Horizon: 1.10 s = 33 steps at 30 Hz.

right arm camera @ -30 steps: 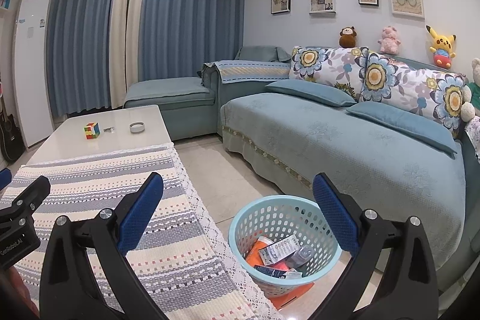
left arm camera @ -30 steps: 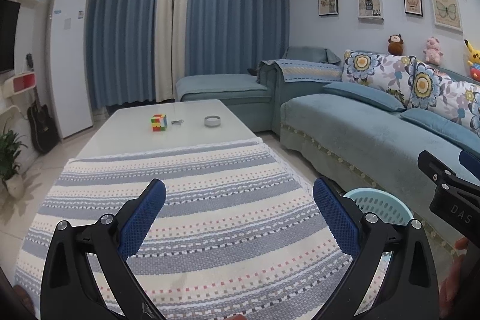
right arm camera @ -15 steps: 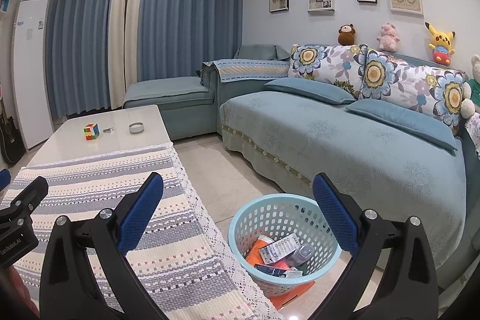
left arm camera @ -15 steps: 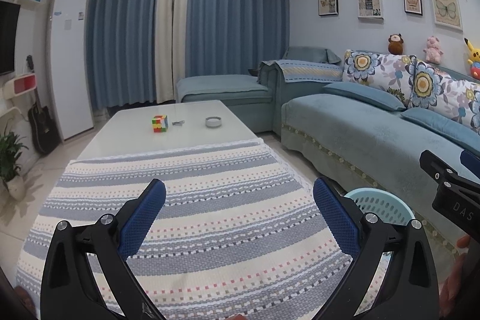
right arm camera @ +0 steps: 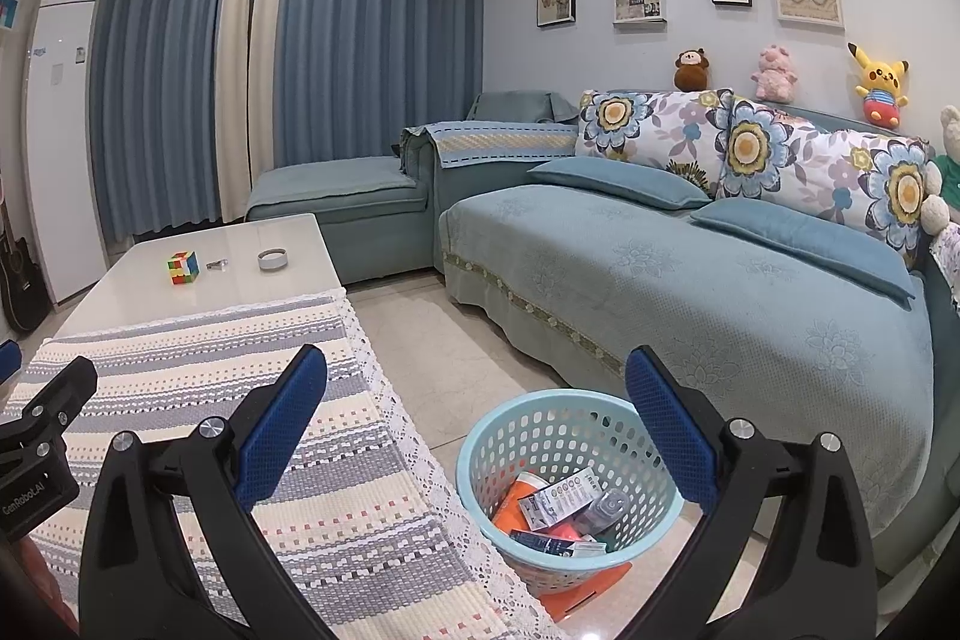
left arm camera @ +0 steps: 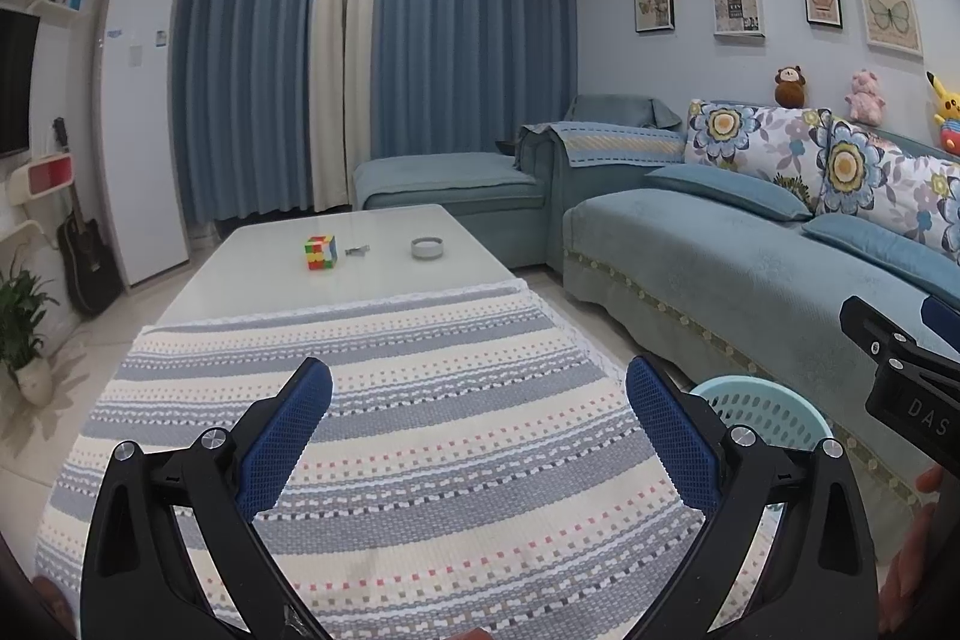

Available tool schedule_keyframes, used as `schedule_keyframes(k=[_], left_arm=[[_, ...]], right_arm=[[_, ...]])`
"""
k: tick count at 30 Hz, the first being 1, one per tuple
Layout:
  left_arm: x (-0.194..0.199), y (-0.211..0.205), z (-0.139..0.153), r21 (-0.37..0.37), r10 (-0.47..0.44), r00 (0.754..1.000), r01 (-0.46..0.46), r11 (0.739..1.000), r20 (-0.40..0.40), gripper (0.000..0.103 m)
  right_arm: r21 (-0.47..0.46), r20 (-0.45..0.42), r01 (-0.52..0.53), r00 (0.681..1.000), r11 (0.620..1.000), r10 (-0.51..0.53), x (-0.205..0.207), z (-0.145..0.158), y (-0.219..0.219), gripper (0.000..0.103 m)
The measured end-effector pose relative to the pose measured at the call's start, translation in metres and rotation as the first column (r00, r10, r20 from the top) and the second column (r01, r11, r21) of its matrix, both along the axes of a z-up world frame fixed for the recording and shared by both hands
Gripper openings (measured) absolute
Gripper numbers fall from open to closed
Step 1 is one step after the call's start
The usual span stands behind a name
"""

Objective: Collect trash

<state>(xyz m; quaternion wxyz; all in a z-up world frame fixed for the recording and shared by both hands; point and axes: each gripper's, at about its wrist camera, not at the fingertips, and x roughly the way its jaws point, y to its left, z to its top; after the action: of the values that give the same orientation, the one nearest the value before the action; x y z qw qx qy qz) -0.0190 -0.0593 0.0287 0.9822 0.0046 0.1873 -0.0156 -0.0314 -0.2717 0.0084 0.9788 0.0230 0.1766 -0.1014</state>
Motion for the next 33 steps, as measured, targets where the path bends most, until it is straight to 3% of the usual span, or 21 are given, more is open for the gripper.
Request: schedule_keyframes(k=[33], left_arm=[[0.0019, 0.0011, -0.0017, 0.004, -0.008, 1.0, 0.008, 1.0, -0.011, 0.096]], right_arm=[[0.002, -0.005, 0.001, 1.0, 1.0, -0.001, 0.0014, 0.0008, -0.001, 0.095]])
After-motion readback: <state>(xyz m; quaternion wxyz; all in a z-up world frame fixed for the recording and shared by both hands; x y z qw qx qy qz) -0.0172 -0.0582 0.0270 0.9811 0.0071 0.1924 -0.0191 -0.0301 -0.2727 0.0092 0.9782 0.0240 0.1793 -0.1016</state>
